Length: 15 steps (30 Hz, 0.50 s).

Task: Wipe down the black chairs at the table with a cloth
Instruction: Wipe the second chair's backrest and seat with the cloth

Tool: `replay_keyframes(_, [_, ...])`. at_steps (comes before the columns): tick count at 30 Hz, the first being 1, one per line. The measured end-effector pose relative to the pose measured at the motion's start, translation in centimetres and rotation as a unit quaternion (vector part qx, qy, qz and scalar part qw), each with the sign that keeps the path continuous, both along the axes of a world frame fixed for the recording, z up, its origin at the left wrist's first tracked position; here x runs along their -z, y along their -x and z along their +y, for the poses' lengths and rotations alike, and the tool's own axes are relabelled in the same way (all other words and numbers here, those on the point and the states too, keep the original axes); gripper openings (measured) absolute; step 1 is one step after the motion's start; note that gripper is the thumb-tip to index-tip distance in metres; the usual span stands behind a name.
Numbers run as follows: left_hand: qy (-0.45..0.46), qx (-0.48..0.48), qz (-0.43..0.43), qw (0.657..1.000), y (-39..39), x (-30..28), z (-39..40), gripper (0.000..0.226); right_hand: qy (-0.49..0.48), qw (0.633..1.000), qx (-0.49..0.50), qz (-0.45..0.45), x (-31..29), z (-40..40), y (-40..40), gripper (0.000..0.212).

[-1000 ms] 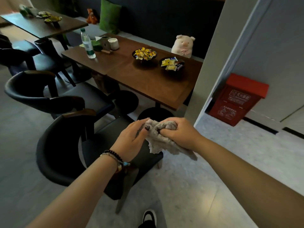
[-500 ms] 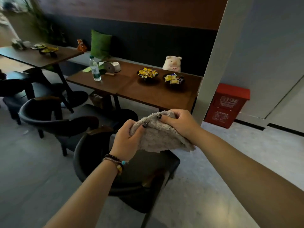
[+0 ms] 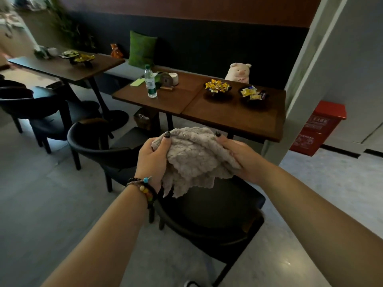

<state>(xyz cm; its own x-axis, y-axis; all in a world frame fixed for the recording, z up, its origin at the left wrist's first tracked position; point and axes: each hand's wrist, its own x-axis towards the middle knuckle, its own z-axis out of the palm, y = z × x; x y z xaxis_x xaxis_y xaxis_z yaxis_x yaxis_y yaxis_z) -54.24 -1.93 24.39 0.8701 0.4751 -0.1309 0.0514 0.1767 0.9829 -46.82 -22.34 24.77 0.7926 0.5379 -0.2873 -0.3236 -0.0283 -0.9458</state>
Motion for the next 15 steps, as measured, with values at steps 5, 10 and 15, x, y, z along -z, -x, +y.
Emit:
replay_keyframes(5, [0.151,0.002,0.102,0.983,-3.6,2.2,4.5,0.034,-0.071,0.997,0.017,0.041,2.0,4.0,-2.8,0.064])
replay_keyframes(10, [0.209,0.083,0.125,0.966,-9.7,4.6,9.6,0.043,-0.114,0.991,-0.059,0.031,2.1,7.8,-8.8,0.053])
replay_keyframes(15, [0.230,0.278,0.097,0.928,-14.0,5.4,13.3,0.052,0.028,1.000,-0.007,-0.011,1.2,12.8,-13.3,0.053])
